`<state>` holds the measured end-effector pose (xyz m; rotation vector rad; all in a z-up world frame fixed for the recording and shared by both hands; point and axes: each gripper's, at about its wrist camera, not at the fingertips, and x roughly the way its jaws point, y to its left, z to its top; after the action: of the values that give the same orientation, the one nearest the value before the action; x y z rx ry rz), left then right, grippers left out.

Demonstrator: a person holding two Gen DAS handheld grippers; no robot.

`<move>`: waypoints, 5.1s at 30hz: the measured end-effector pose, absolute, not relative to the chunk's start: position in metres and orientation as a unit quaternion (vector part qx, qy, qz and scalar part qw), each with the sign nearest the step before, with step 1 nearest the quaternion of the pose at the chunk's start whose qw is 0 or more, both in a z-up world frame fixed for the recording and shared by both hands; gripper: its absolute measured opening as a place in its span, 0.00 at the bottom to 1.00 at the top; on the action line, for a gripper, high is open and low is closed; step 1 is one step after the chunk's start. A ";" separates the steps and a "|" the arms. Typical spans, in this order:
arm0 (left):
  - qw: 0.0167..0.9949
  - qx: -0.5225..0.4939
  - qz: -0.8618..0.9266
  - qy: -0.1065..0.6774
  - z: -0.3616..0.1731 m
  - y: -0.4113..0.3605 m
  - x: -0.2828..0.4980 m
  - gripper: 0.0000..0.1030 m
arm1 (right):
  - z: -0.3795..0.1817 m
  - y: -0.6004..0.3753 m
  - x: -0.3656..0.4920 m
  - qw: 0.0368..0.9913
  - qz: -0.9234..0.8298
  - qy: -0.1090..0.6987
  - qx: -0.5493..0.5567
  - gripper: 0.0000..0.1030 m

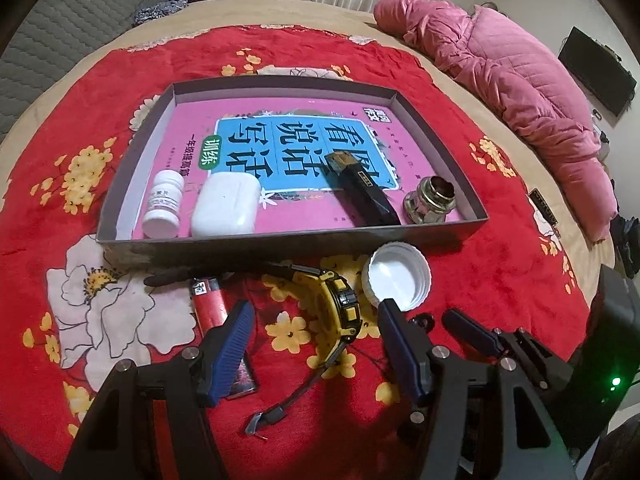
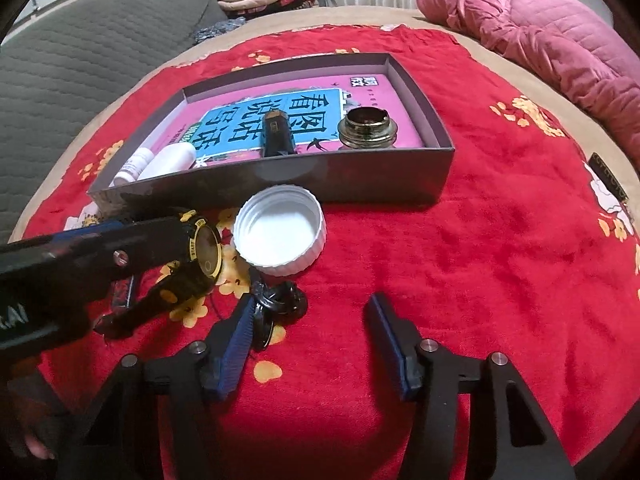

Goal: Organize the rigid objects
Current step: 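Move right tool toward white bottle cap while left tool approaches yellow tape measure, then close left gripper on yellow tape measure while right gripper closes on small black clip, then carry tape measure with left tool over the tray while right tool carries black clip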

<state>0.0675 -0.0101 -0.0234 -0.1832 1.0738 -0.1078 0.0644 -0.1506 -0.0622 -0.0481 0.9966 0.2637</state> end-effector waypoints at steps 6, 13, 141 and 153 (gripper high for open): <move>0.846 -0.077 -0.040 0.526 -0.032 -0.013 0.074 0.62 | -0.063 -0.145 0.067 0.869 0.152 0.468 -0.049 0.57; 0.835 -0.076 -0.029 0.544 -0.041 -0.015 0.081 0.62 | -0.064 -0.138 0.068 0.868 0.171 0.460 -0.077 0.42; 0.882 -0.073 -0.058 0.462 -0.014 -0.005 0.155 0.19 | -0.020 -0.134 0.149 0.900 0.255 0.350 -0.045 0.24; 0.868 -0.054 -0.058 0.490 -0.025 -0.013 0.168 0.21 | -0.031 -0.131 0.162 0.899 0.231 0.366 -0.067 0.24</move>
<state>0.1677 -0.0134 -0.0245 -0.1134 1.0256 -0.1211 0.1620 -0.1309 -0.0306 -0.1388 0.7588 0.4789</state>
